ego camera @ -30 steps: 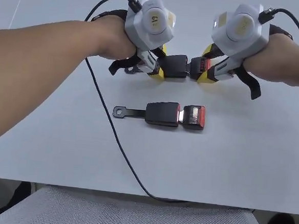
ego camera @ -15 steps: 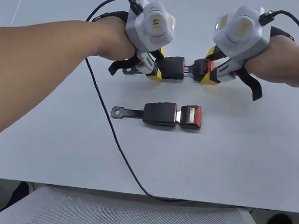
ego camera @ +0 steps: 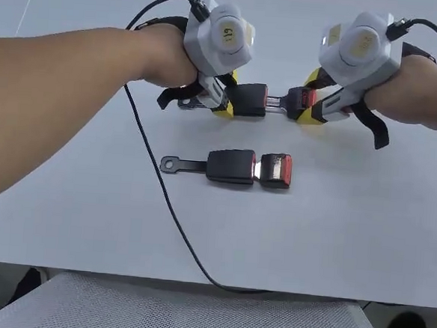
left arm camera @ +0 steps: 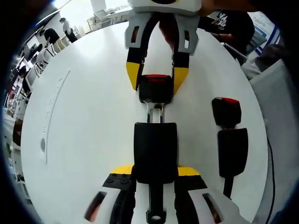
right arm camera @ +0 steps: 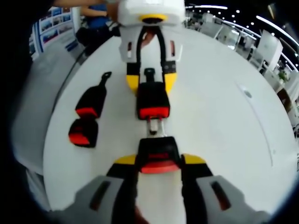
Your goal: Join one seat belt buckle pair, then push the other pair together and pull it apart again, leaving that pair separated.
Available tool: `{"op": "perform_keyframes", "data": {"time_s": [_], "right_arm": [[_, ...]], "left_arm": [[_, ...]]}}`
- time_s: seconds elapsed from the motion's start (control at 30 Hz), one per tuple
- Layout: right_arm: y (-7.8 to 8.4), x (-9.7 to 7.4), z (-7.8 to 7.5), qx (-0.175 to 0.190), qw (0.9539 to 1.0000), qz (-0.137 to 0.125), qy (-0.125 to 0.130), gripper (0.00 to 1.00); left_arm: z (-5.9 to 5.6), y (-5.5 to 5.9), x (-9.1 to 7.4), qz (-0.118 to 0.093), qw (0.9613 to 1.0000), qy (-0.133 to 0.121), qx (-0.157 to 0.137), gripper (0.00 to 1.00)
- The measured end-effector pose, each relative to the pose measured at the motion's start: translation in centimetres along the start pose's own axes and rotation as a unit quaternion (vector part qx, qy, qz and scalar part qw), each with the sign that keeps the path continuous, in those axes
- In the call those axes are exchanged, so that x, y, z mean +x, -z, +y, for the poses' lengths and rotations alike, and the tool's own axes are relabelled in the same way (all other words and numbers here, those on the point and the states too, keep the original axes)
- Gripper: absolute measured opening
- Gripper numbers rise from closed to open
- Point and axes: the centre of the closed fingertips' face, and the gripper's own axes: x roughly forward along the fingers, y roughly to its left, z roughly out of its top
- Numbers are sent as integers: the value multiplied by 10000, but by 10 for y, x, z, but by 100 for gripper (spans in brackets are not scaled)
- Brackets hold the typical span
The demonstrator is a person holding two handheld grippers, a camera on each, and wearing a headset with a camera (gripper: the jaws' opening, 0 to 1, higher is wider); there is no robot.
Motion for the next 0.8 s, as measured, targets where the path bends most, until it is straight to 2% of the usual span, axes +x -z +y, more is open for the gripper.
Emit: {"op": "perform_keyframes", "data": {"time_s": [0.13, 0.3, 0.57, 0.67, 0.8], "right_arm": [[18, -12, -2, 197, 9998, 2, 68, 36], [38, -26, -5, 241, 9995, 59, 195, 36], [76, -52, -3, 244, 9988, 355, 251, 37], [85, -59, -2, 251, 9984, 432, 283, 37], [94, -66, 0, 297, 9980, 490, 270, 37]], "left_arm": [[0, 0, 1, 56, 10000, 5, 14, 31], [0, 0, 1, 117, 9999, -5, 27, 32], [-1, 0, 2, 222, 9997, 19, 58, 33], [-2, 0, 2, 288, 9996, 8, 74, 33], [-2, 2, 2, 256, 9997, 3, 63, 32]]}}
